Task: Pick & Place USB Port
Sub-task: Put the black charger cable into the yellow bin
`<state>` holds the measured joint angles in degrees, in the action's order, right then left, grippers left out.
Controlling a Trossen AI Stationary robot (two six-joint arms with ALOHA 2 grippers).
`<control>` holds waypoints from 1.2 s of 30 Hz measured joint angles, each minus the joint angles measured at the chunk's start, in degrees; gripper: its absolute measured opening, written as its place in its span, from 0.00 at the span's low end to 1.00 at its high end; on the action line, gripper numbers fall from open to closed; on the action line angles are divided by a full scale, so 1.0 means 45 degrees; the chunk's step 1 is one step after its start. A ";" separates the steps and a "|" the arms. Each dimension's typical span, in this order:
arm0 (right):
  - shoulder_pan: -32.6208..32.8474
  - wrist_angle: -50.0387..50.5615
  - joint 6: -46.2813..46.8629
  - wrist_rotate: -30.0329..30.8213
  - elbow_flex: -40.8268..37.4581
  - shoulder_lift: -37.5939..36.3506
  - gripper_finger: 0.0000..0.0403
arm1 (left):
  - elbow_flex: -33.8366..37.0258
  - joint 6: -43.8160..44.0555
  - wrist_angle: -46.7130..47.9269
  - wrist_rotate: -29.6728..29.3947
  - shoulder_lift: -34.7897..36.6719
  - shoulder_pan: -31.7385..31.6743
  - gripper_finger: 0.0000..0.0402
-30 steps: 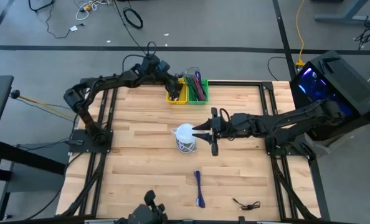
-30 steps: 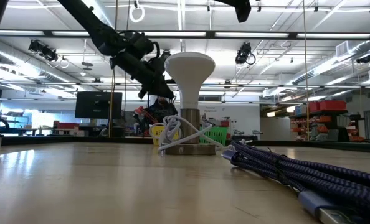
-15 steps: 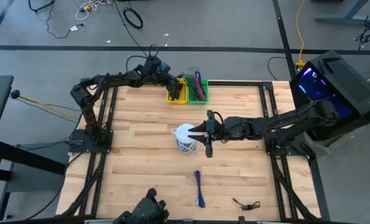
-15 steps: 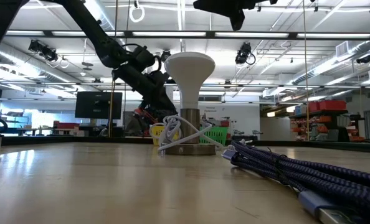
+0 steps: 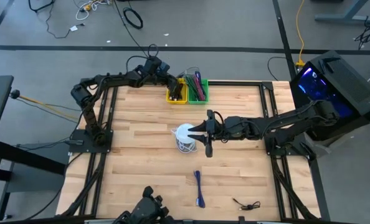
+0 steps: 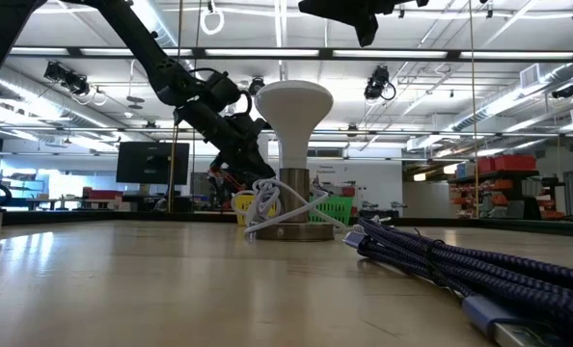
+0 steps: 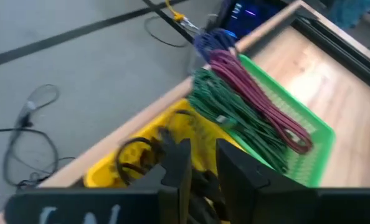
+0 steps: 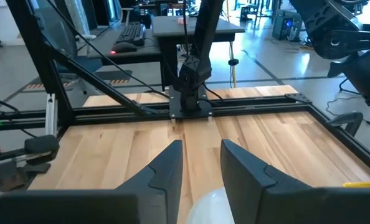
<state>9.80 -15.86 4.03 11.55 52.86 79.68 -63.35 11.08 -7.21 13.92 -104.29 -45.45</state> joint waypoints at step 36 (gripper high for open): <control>0.6973 0.5014 0.9429 0.2142 0.0000 0.0000 0.22 | 0.0000 -0.2233 0.9188 -0.1283 0.8637 0.8145 0.32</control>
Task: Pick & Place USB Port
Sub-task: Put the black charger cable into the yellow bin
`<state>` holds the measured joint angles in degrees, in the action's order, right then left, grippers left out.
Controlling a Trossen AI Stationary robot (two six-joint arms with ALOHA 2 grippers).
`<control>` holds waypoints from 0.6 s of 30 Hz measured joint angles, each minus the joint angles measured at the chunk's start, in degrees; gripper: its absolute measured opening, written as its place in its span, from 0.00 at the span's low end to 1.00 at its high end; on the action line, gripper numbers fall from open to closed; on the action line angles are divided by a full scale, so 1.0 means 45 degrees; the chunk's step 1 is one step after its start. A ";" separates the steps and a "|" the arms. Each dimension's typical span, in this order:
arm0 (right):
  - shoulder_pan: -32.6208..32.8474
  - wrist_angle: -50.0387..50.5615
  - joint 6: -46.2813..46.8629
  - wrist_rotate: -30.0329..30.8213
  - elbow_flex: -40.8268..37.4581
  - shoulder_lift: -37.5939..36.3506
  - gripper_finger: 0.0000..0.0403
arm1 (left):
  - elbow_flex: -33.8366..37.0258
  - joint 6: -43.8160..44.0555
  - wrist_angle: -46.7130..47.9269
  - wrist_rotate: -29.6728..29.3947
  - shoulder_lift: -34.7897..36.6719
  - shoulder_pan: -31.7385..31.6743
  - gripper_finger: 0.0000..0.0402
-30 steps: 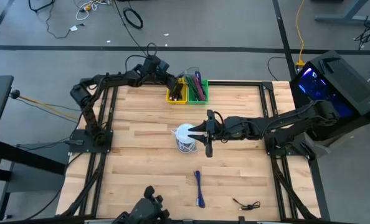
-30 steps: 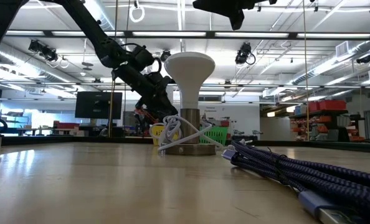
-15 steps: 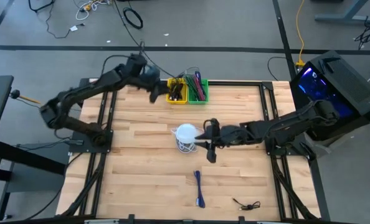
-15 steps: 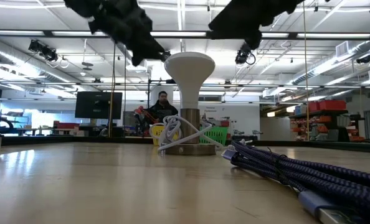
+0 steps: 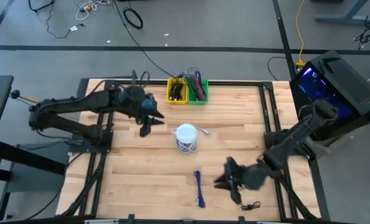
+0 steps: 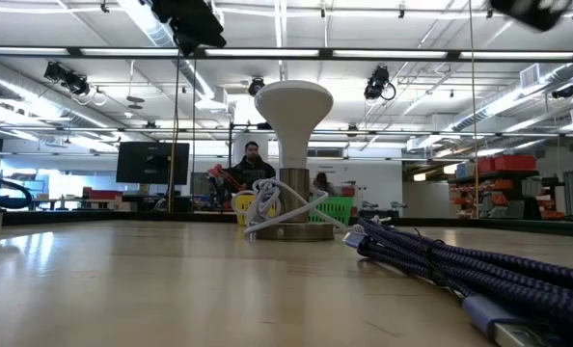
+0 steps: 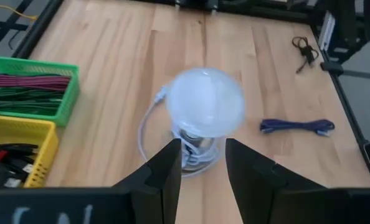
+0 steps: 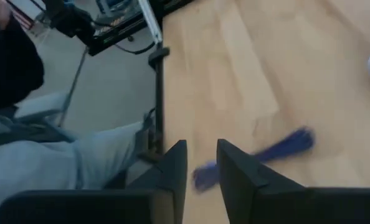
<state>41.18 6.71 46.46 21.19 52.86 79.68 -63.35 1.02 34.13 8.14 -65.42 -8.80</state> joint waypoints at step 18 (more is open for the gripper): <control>0.3047 0.1196 0.8682 -0.2491 -0.0005 0.2149 0.17 | 0.0010 0.1650 -0.0101 -0.3971 -0.0137 0.3504 0.32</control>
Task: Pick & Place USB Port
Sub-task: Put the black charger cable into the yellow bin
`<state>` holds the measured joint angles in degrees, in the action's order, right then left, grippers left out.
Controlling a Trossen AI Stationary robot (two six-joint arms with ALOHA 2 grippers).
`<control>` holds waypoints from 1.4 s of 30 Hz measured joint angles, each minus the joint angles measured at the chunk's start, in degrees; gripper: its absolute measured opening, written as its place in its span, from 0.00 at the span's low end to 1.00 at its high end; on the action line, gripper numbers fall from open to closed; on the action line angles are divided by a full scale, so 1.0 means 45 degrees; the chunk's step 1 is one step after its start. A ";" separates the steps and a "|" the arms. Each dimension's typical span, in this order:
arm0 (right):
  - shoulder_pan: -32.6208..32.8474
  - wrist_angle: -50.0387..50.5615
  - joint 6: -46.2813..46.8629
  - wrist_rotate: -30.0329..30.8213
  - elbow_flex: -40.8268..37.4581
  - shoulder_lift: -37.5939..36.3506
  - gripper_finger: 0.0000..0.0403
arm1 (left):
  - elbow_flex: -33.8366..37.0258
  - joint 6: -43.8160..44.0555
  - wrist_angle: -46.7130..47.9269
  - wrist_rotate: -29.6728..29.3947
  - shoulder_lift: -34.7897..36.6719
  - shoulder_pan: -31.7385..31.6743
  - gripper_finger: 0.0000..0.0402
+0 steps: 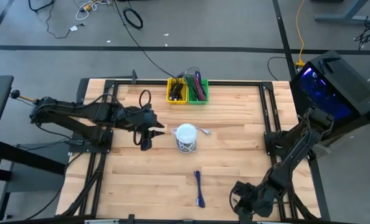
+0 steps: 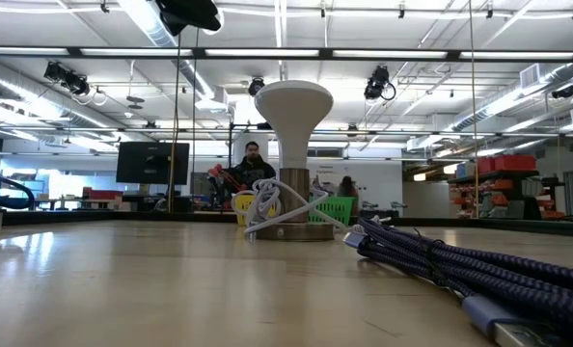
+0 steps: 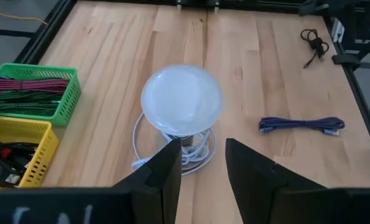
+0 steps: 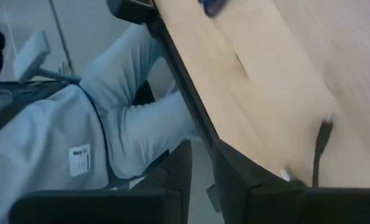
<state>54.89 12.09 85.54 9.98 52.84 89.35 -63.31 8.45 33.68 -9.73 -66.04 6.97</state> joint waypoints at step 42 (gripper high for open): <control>0.0073 0.2408 0.2962 -0.4301 0.0058 0.2766 0.34 | 0.0000 -0.0019 0.0134 -0.0221 0.0000 0.0091 0.32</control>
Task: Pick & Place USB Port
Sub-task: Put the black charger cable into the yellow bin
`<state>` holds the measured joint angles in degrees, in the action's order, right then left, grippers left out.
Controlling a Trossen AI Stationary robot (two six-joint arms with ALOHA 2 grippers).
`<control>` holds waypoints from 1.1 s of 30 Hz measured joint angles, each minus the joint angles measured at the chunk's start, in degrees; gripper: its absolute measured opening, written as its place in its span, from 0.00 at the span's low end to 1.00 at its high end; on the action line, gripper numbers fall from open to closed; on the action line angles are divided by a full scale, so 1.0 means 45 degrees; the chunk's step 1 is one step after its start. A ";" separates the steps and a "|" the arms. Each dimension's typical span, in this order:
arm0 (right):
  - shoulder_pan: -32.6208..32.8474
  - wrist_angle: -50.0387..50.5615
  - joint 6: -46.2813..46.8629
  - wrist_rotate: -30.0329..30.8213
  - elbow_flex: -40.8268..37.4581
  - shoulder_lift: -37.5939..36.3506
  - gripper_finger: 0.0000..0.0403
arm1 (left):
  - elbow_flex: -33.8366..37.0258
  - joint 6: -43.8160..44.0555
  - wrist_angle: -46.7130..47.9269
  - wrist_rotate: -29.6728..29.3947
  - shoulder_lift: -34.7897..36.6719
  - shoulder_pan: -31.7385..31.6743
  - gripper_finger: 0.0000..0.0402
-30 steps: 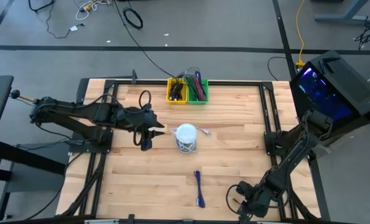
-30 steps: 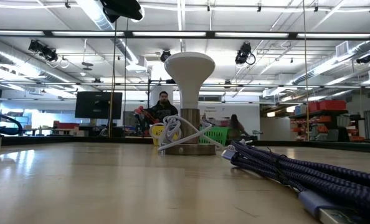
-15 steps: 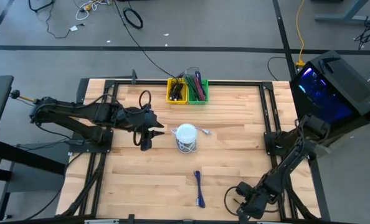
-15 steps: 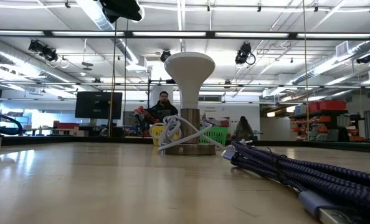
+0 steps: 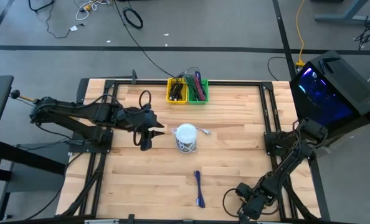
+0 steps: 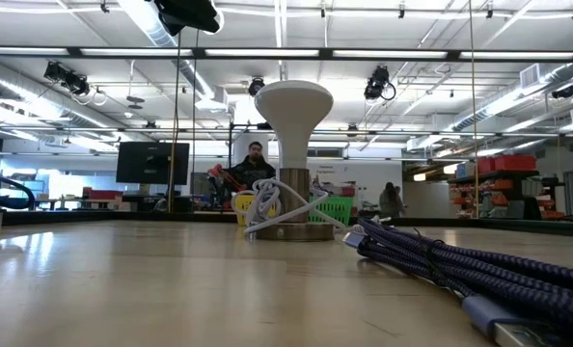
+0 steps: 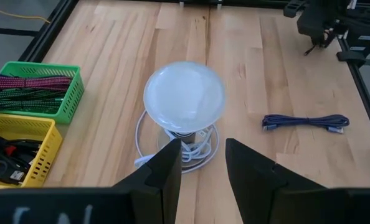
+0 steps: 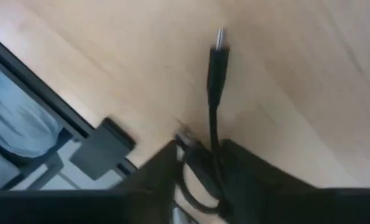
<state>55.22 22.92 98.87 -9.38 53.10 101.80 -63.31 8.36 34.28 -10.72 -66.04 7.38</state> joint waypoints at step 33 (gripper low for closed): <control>-0.5928 -0.0527 -1.1462 0.5794 -0.0078 -0.4523 0.04 | -0.0005 -0.0379 -0.0041 0.0004 0.0000 -0.0001 0.32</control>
<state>28.55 20.55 47.29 16.70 52.75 81.45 -63.33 6.66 34.10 -10.70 -66.04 7.37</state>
